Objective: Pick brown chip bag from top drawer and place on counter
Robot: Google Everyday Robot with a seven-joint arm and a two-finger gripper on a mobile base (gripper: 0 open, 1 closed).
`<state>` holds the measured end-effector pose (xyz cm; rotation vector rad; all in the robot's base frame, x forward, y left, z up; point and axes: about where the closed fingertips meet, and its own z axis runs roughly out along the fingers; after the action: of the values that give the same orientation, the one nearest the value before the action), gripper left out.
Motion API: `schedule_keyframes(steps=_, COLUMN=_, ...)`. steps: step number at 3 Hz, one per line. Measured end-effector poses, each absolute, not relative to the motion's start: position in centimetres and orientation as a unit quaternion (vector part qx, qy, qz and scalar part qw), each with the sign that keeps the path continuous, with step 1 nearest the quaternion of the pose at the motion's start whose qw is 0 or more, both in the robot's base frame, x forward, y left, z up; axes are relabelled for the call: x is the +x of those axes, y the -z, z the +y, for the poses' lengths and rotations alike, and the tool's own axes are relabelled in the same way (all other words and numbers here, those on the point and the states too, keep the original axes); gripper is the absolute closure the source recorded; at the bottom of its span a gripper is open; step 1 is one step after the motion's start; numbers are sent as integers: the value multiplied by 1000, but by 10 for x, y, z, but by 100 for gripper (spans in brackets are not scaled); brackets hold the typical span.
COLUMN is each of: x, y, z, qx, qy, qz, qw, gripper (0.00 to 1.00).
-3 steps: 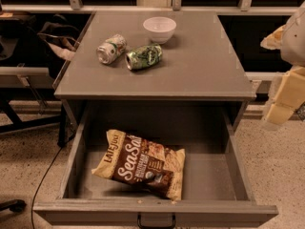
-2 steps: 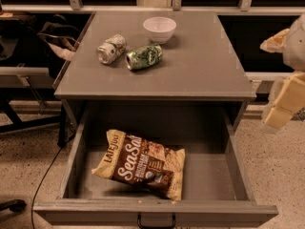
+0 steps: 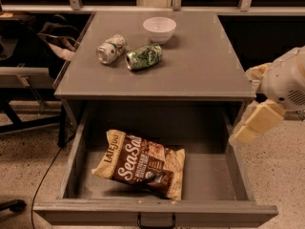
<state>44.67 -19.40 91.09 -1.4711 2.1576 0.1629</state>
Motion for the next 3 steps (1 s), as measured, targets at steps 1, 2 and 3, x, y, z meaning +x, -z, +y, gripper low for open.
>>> schedule_keyframes(steps=1, x=457, y=-867, z=-165, qx=-520, qy=-72, qz=811, qw=258, gripper=0)
schedule_keyframes(steps=2, x=457, y=-867, z=-165, qx=-520, qy=-72, qz=811, qw=258, gripper=0)
schedule_keyframes(steps=3, x=453, y=-853, z=-159, qx=-526, qy=-78, qz=809, qw=250, gripper=0)
